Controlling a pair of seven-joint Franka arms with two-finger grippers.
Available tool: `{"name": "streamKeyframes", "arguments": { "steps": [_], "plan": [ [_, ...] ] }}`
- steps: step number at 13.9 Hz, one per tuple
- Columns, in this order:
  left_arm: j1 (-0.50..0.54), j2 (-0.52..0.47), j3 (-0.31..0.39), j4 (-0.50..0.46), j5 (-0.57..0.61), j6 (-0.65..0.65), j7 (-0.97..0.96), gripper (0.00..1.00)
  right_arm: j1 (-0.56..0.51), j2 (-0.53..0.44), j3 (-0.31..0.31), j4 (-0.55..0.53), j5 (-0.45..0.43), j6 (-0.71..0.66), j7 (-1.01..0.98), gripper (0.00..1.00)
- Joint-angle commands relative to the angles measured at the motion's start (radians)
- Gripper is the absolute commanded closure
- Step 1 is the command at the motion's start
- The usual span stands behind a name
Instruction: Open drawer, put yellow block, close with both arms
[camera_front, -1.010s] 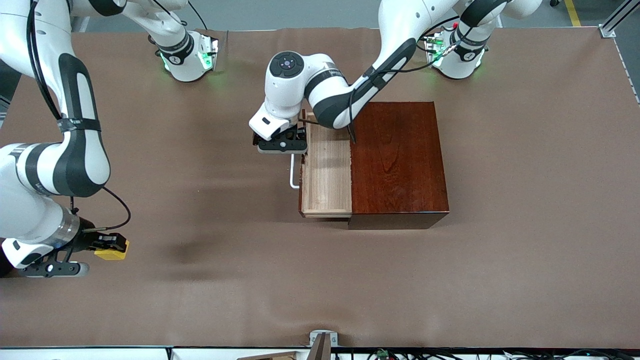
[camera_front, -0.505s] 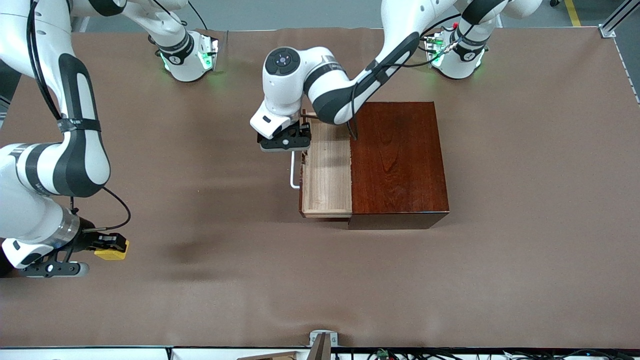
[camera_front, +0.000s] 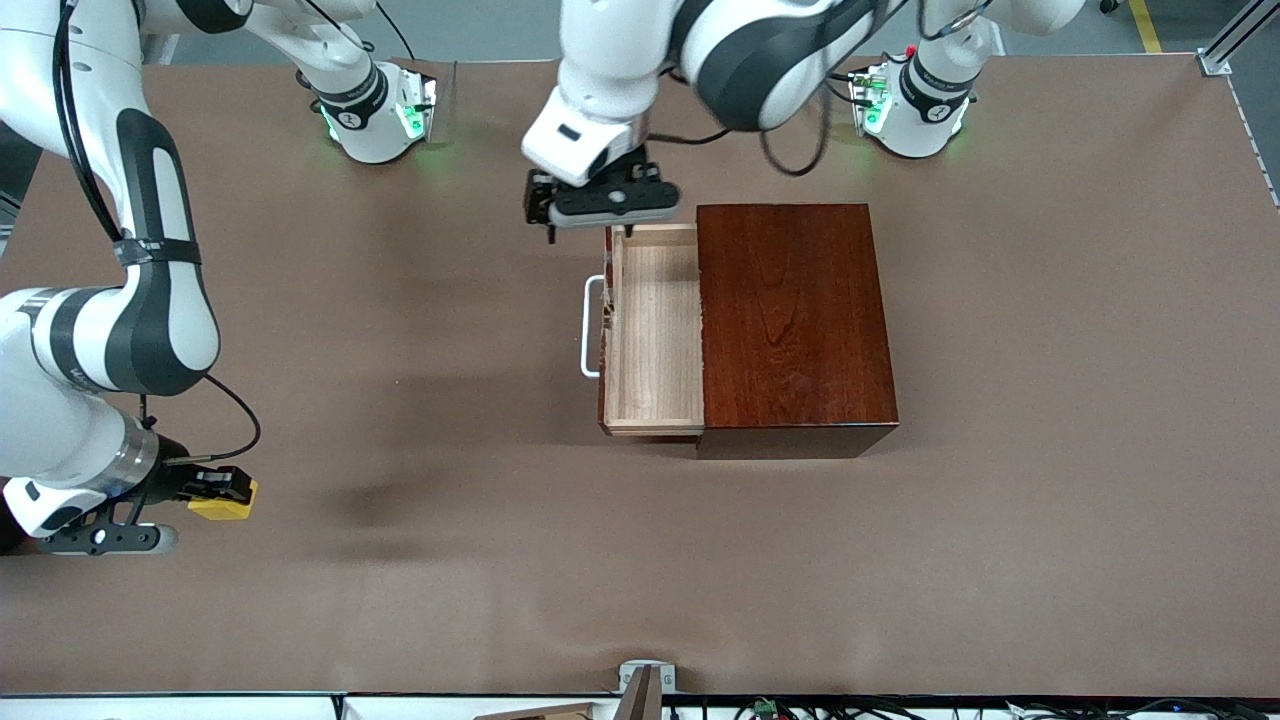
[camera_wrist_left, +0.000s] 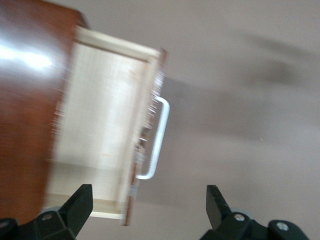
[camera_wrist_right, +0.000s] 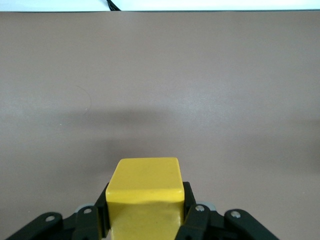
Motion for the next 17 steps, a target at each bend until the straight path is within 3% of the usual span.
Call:
{"name": "streamKeyframes", "arguments": {
  "steps": [1,5,9,15,17],
  "plan": [
    [0.127,-0.115,-0.006,-0.036,-0.046,-0.13,0.193,0.0,0.005,0.002,0.011,0.025,0.014,-0.02,0.019,1.0],
    [0.352,-0.194,-0.006,-0.04,-0.053,-0.29,0.615,0.0,0.077,-0.035,0.015,0.027,0.014,-0.123,0.221,1.0],
    [0.527,-0.222,-0.006,-0.053,-0.089,-0.333,0.765,0.0,0.193,-0.093,0.014,0.025,0.012,-0.241,0.533,1.0],
    [0.692,-0.217,-0.004,-0.069,-0.131,-0.35,0.92,0.0,0.39,-0.104,0.015,0.027,0.012,-0.264,1.143,1.0],
    [0.645,-0.214,0.052,-0.069,-0.129,-0.352,0.921,0.0,0.449,-0.118,0.015,0.027,0.012,-0.305,1.342,1.0]
  ]
}}
